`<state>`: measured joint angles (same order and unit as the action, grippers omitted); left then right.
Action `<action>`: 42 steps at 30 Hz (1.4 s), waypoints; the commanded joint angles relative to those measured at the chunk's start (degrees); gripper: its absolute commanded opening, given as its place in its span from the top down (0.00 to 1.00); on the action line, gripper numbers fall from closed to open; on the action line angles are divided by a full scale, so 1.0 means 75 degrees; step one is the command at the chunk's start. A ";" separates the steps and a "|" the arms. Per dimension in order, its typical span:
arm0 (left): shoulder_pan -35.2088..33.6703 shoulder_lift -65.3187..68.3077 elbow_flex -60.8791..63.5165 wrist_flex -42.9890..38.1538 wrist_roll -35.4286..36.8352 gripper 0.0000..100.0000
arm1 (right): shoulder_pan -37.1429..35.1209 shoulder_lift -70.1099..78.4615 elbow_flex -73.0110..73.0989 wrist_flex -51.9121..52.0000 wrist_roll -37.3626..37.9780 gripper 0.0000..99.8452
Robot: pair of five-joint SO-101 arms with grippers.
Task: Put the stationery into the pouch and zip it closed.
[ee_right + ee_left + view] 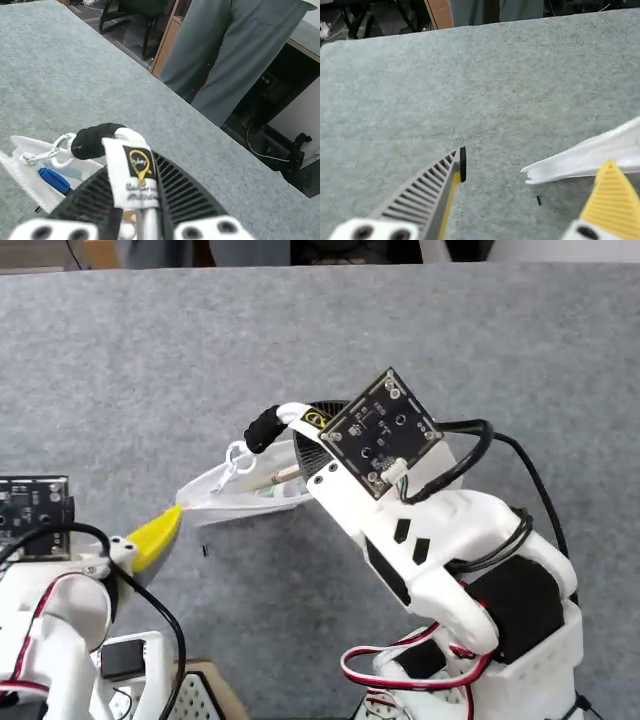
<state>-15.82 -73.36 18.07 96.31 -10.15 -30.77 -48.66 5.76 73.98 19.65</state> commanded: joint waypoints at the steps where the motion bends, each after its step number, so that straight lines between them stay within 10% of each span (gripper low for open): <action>1: 0.0369 0.0035 -0.0252 0.0399 0.0164 0.59 | 0.0105 -0.0076 -0.0275 0.0000 -0.0012 0.99; 18: 0.1014 0.0023 -0.0193 -0.0141 -0.3962 0.59 | 0.0082 -0.0041 -0.0275 0.0258 -0.0012 0.99; 42: 0.3757 0.0105 0.1600 -0.2004 -0.3622 0.60 | 0.0059 -0.0076 -0.0322 0.0270 -0.0645 0.99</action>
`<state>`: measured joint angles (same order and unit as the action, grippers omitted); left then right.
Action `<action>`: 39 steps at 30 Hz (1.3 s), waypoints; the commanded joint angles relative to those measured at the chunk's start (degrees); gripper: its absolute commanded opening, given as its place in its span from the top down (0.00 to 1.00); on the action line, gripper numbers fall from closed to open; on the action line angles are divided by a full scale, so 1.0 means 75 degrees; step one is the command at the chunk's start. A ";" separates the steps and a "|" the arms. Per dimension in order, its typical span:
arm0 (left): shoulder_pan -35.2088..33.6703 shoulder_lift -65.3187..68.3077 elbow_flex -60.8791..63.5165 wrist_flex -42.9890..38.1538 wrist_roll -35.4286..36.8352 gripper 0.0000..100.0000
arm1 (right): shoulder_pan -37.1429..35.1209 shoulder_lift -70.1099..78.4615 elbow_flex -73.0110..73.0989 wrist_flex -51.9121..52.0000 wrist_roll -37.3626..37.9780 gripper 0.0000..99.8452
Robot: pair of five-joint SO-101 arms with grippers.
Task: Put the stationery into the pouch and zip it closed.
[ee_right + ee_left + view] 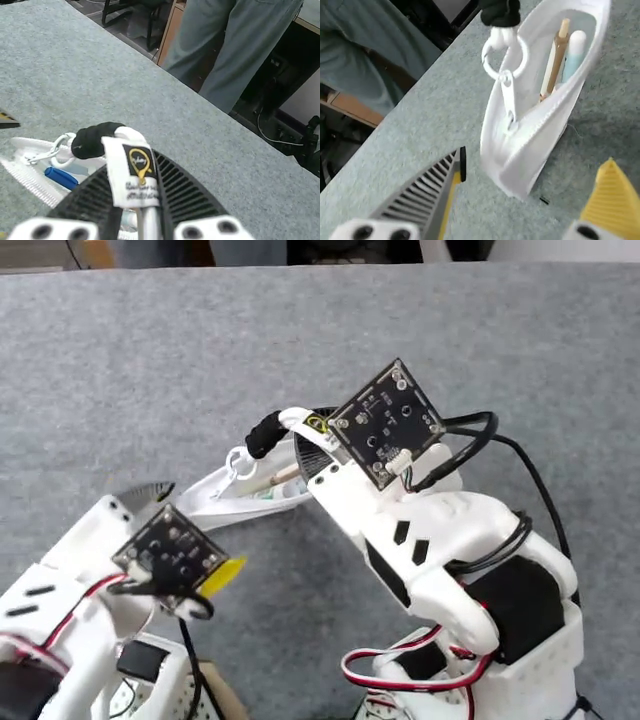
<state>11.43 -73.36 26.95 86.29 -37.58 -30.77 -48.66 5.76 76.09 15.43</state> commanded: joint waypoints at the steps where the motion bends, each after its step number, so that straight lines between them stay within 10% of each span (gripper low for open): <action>1: 0.0123 0.0105 0.0697 -0.0891 -0.0082 0.60 | 0.0059 -0.0076 -0.0322 0.0000 -0.0082 0.99; 12: 0.0135 0.0105 0.2702 -0.2403 -0.0551 0.60 | 0.0059 -0.0076 -0.0322 0.0164 -0.0082 0.99; 27: 0.0147 0.0105 0.2690 -0.2356 0.0223 0.93 | 0.0059 -0.0076 -0.0322 0.0152 -0.0082 0.99; 39: 0.1307 0.0035 0.2022 -0.1325 0.0340 0.96 | 0.0070 -0.0076 -0.0299 0.0117 -0.0047 0.99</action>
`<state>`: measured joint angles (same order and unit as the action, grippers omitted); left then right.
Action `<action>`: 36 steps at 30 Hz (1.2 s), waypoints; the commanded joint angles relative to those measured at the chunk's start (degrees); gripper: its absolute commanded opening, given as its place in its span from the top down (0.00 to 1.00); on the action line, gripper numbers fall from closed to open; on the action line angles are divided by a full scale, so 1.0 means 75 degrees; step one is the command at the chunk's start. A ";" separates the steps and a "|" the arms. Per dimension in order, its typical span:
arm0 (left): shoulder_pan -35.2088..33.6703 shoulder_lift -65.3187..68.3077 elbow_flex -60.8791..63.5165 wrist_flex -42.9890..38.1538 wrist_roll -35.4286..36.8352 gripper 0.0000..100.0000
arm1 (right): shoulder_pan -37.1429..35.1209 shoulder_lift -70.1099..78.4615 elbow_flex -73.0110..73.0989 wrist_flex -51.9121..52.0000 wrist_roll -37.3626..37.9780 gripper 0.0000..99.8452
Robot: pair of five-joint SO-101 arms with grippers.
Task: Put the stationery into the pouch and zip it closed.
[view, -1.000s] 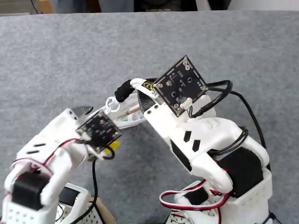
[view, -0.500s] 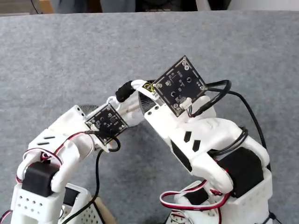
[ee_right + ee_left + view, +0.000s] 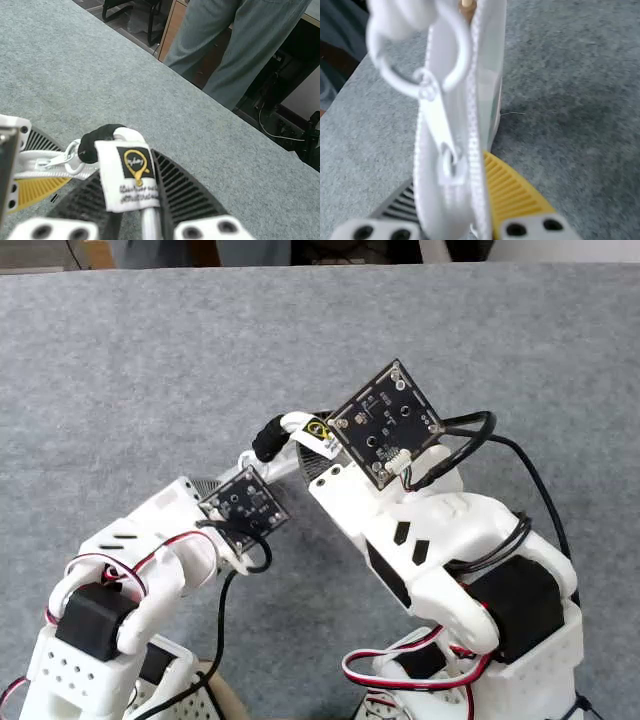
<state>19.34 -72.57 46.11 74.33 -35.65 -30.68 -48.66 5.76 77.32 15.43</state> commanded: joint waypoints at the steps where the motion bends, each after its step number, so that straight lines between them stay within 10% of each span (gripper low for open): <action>1: 0.0252 -0.0070 -0.0557 0.0363 0.0152 0.96 | 0.0070 -0.0076 -0.0299 -0.0059 -0.0035 0.99; 36: 0.0205 -0.0070 -0.2632 0.2567 0.1137 0.97 | 0.1723 -0.0088 0.1213 -0.0809 0.0774 0.99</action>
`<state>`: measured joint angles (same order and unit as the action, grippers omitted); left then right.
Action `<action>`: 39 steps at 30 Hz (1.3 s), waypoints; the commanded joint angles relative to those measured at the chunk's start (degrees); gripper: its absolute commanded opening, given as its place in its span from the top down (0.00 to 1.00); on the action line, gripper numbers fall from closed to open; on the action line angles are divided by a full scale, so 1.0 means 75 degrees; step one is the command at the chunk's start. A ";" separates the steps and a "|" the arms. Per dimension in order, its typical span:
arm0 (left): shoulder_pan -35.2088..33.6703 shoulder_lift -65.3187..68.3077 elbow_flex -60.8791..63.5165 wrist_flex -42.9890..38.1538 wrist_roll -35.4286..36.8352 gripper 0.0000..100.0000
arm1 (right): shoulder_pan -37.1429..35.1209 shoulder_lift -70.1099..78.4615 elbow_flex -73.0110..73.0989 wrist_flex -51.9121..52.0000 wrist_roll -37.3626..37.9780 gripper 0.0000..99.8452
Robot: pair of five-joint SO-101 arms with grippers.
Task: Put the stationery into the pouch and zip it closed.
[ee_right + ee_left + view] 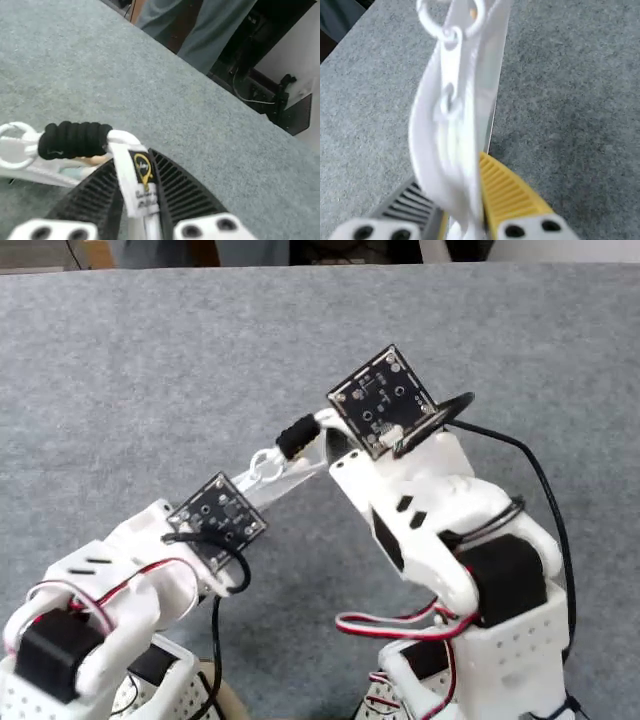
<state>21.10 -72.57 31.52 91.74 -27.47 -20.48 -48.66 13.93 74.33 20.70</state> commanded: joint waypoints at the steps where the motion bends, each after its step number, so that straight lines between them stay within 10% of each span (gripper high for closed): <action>1: -0.0029 -0.0070 -0.0756 0.0316 0.0059 0.97 | 0.0445 -0.0088 0.0217 -0.0492 0.0070 0.99; 39: -0.0041 -0.0070 -0.2385 0.0422 0.1442 0.97 | 0.1102 -0.0088 0.1448 -0.0832 0.0082 0.99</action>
<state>21.10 -72.48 13.23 95.25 -17.19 -13.98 -49.36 28.26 69.14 20.97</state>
